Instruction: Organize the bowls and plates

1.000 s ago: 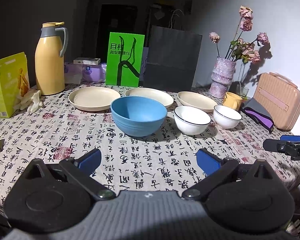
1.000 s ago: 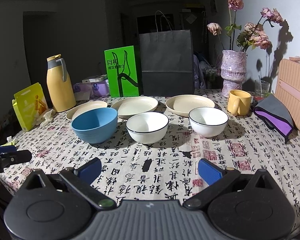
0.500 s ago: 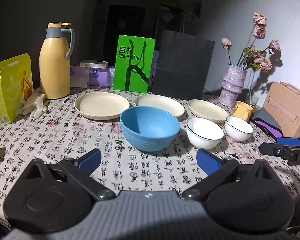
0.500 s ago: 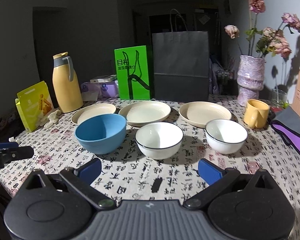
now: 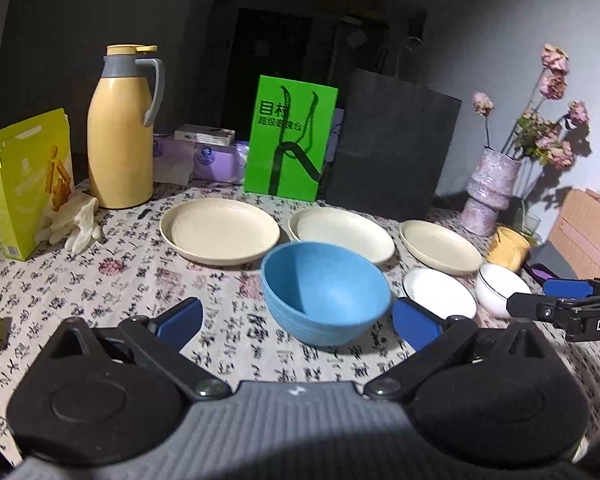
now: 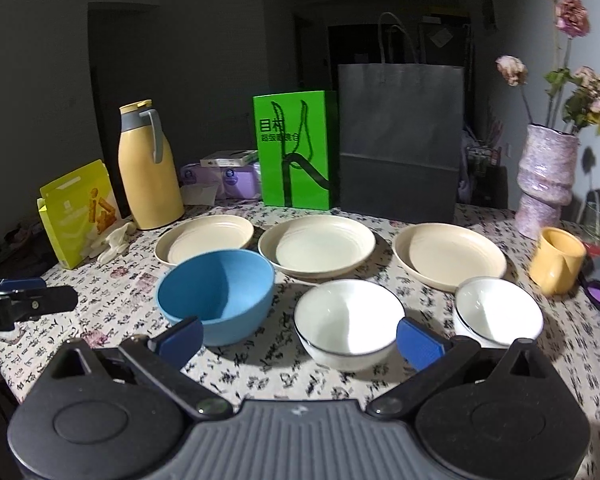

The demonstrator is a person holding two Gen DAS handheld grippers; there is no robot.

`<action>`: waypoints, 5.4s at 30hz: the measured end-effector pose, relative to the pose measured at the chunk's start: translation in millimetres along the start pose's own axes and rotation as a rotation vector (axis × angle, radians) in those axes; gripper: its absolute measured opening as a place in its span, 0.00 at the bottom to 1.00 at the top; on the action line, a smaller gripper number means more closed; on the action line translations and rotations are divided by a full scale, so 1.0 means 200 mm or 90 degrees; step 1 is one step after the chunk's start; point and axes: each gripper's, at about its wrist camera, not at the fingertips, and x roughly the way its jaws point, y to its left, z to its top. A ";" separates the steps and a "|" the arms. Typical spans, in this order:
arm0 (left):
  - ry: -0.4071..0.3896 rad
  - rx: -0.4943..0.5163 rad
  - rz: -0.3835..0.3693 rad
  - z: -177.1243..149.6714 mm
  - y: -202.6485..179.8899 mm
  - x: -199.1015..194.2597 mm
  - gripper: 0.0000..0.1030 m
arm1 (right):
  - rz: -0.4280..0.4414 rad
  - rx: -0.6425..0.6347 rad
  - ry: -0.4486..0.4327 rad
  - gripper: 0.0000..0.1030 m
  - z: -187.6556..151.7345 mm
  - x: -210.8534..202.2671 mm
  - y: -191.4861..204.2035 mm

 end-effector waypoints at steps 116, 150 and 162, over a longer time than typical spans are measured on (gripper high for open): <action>0.229 -0.299 0.165 0.40 0.97 1.48 0.10 | 0.046 0.027 0.291 0.10 0.68 2.20 0.31; 0.154 -0.233 0.183 0.54 0.86 1.30 0.11 | 0.094 0.037 0.194 0.06 0.75 1.94 0.28; 0.126 -0.228 0.184 0.60 0.81 1.12 0.11 | 0.106 0.041 0.166 0.06 0.79 1.76 0.30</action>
